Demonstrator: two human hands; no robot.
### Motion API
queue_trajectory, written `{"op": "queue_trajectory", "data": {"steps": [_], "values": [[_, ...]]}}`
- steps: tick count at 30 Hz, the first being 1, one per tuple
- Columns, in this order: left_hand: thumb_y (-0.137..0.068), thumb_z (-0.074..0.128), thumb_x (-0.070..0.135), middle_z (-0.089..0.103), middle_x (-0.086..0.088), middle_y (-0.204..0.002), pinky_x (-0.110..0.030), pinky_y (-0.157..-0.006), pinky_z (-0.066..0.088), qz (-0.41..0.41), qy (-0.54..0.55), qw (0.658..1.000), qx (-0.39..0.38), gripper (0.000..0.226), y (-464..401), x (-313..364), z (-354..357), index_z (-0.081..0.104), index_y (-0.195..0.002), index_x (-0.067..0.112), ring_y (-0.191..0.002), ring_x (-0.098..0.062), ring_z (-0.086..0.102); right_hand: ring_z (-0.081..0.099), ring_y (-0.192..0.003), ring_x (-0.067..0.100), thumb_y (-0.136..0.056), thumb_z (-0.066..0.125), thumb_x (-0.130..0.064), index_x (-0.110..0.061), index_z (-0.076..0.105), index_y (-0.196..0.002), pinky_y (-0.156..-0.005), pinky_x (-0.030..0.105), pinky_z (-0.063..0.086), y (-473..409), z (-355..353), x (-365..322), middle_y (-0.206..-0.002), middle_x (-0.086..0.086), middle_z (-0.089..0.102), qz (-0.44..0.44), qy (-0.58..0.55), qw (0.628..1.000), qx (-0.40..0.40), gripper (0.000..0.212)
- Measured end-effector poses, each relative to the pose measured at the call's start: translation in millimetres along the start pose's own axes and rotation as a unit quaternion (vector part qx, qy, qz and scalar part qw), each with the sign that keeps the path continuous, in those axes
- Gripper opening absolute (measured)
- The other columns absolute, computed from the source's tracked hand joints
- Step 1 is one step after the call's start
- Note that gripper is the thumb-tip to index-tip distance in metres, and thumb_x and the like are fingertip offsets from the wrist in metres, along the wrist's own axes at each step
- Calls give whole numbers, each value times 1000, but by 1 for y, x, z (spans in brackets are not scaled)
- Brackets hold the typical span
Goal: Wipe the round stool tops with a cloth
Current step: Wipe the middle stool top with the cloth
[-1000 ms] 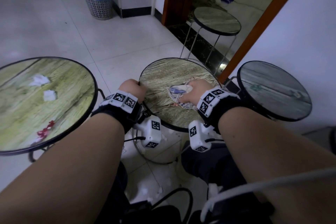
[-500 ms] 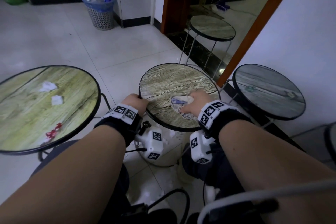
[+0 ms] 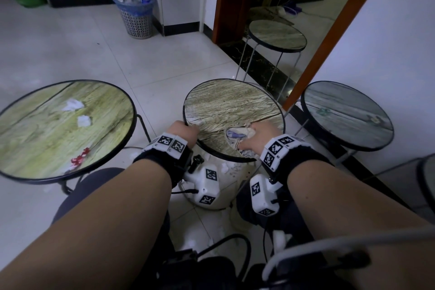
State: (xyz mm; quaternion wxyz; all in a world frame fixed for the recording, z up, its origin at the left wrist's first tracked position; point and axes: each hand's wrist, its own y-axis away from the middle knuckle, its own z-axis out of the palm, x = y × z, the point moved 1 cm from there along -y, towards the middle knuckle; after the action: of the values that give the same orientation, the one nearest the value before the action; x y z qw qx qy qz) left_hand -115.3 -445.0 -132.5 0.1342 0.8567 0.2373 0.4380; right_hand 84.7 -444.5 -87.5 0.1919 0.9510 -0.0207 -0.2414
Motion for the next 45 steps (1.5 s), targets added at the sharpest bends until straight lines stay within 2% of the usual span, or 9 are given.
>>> {"op": "queue_trajectory", "data": {"steps": [4, 8, 12, 15, 18, 25, 31, 37, 45], "values": [[-90, 46, 28, 69, -20, -95, -28, -65, 41, 5, 2, 1000, 14, 36, 4, -2, 6, 65, -100, -1, -72, -31, 58, 66, -84, 25, -71, 74, -25, -7, 67, -97, -71, 31, 53, 6, 1, 3, -93, 10, 69, 3, 4, 1000, -6, 33], [-89, 48, 28, 60, -12, -70, -29, -63, 42, 2, 6, 1000, 9, 34, 11, -3, 8, 66, -95, 0, -64, -29, 54, 62, -77, 19, -73, 73, -27, -14, 65, -92, -62, 24, 47, 14, 0, 6, -87, 3, 67, -4, 17, 1000, -12, 24], [-87, 50, 25, 55, -7, -63, -28, -59, 40, 4, 21, 999, 27, 27, 19, -2, 8, 65, -88, 1, -62, -28, 53, 61, -81, 17, -72, 73, -33, -18, 64, -106, -64, 23, 47, 20, 0, 10, -93, 0, 65, -9, 42, 999, -11, 38], [-91, 50, 22, 61, -8, -82, -26, -62, 38, 23, 64, 996, 60, 14, 23, -1, 8, 59, -98, 15, -73, -25, 53, 58, -81, 17, -74, 71, -31, -13, 63, -108, -70, 26, 48, 23, 1, 12, -102, 4, 64, -18, 49, 999, -6, 40], [-91, 50, 22, 64, -7, -101, -25, -70, 38, 36, 68, 994, 76, 27, 22, 1, 8, 62, -115, 15, -79, -21, 53, 58, -81, 18, -75, 71, -32, -14, 62, -107, -69, 26, 48, 23, -1, 13, -101, 3, 65, -22, 51, 998, -7, 37], [-90, 48, 25, 59, 0, -69, -26, -66, 41, 34, 61, 995, 67, 20, 18, 3, 12, 66, -96, 18, -64, -19, 54, 55, -78, 17, -77, 69, -29, -19, 59, -91, -56, 22, 40, 15, -8, 15, -82, -2, 59, -18, 86, 996, -14, 20], [-89, 50, 23, 57, 2, -61, -27, -64, 44, 32, 87, 993, 73, 19, 16, 8, 13, 60, -73, 21, -58, -19, 52, 62, -83, 20, -78, 68, -28, -18, 61, -94, -66, 24, 45, 5, -19, 27, -90, 3, 66, 15, 87, 996, 6, 21], [-88, 49, 25, 60, 4, -71, -23, -61, 41, 48, 74, 992, 86, 14, 13, 8, 18, 63, -88, 22, -63, -13, 54, 62, -88, 23, -80, 67, -26, -13, 61, -99, -70, 27, 46, -1, -18, 22, -95, 6, 66, 9, 92, 996, -4, 23], [-89, 49, 21, 69, -11, -87, -28, -69, 45, 49, 69, 992, 89, 21, -5, 17, 0, 68, -93, 13, -83, -28, 64, 61, -88, 22, -77, 69, -28, -13, 60, -101, -70, 27, 47, -15, -18, 16, -97, 5, 64, 22, 93, 995, -14, 29]]}}
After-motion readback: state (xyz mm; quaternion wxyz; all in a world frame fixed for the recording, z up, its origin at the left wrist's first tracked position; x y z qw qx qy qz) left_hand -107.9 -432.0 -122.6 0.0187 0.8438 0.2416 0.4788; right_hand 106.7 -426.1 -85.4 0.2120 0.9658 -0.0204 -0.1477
